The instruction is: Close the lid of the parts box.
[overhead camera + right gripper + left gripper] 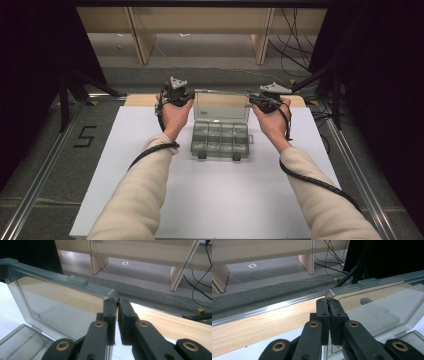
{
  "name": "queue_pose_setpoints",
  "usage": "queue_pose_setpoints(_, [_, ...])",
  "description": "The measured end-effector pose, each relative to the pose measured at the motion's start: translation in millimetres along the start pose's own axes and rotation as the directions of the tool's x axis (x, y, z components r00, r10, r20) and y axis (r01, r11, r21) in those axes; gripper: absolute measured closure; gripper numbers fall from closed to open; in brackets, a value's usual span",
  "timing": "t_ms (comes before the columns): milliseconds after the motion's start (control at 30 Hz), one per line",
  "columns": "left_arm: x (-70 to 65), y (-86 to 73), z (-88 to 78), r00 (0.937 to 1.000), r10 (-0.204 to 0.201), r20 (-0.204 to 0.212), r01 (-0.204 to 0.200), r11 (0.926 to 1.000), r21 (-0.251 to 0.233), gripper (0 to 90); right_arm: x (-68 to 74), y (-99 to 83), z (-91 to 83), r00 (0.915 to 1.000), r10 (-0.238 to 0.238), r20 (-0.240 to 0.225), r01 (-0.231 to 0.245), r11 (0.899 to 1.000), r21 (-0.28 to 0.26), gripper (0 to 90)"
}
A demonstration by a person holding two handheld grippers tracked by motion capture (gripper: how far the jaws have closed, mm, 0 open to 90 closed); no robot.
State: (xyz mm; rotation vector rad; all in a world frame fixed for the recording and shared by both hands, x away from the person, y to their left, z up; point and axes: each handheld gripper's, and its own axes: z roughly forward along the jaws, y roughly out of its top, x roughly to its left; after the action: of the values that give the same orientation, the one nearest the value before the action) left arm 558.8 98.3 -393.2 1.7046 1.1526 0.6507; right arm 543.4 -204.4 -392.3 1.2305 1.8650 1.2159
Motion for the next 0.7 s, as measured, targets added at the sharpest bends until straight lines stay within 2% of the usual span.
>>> queue_pose_setpoints(400, [-2.1,-3.7,-7.1,0.9998,0.017,0.009,-0.017,0.9998,-0.011,87.4,3.6,-2.8,-7.8,0.9999,-0.009,-0.007,0.009,1.000,0.003,85.7])
queue_pose_setpoints(700, [-4.5,-6.5,-14.2,0.9990,0.044,0.011,-0.043,0.9989,-0.016,87.5,7.3,-8.2,-17.2,0.9989,-0.046,-0.010,0.046,0.999,-0.001,85.5])
